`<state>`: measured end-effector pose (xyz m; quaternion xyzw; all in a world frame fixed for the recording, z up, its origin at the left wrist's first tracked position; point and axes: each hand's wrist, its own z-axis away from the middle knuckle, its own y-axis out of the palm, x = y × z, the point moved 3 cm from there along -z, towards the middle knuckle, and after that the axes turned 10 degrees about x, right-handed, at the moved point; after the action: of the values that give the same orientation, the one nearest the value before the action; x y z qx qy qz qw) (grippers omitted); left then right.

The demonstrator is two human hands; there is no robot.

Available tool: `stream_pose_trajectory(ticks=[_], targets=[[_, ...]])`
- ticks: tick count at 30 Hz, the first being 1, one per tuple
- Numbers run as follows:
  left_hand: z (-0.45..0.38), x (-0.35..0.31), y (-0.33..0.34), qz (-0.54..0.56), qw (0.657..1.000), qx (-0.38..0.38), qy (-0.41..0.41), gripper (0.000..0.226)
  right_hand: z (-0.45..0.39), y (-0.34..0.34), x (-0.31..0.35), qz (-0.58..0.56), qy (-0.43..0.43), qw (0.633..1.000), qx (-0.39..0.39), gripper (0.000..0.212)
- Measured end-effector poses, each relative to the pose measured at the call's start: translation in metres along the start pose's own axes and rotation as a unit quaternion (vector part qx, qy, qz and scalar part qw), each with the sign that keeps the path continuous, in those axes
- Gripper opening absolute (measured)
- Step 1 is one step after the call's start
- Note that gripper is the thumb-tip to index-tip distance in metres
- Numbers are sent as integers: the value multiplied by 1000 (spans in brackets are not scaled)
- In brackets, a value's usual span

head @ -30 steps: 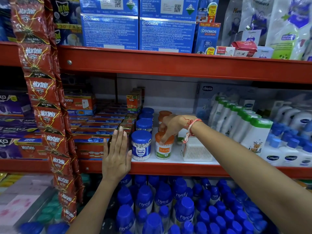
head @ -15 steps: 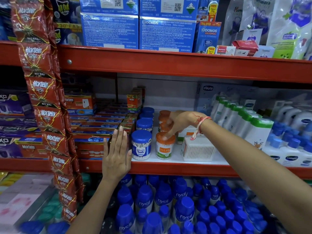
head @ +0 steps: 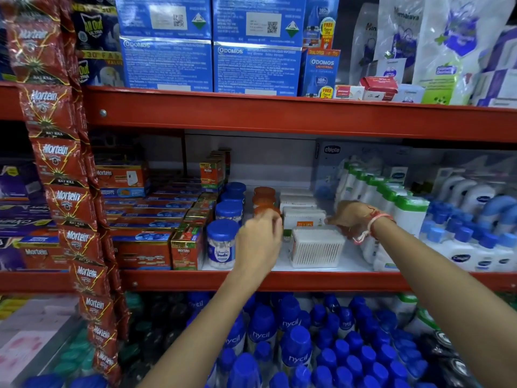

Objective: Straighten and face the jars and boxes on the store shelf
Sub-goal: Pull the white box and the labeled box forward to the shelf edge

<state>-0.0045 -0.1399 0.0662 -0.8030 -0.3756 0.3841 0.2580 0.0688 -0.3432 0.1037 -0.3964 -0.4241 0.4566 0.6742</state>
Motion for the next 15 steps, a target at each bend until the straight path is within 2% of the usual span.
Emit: stream_pose_trajectory(ticks=[2, 3, 8, 12, 15], targets=[[-11, -14, 15, -12, 989, 117, -88, 33, -3, 6, -13, -62, -3, 998, 12, 50], [-15, -17, 22, -14, 983, 148, -108, 38, -8, 10, -17, -87, 4, 996, 26, 49], [-26, -16, 61, 51, 951, 225, -206, 58, -18, 21, -33, -241, -16, 969, 50, 40], [-25, -13, 70, 115, 935, 206, -266, 67, -3, 25, -35, -315, -22, 947, 65, 37], [-26, -8, 75, 189, 920, 185, -289, 69, 1, 25, -41, -362, -44, 930, 47, 27]])
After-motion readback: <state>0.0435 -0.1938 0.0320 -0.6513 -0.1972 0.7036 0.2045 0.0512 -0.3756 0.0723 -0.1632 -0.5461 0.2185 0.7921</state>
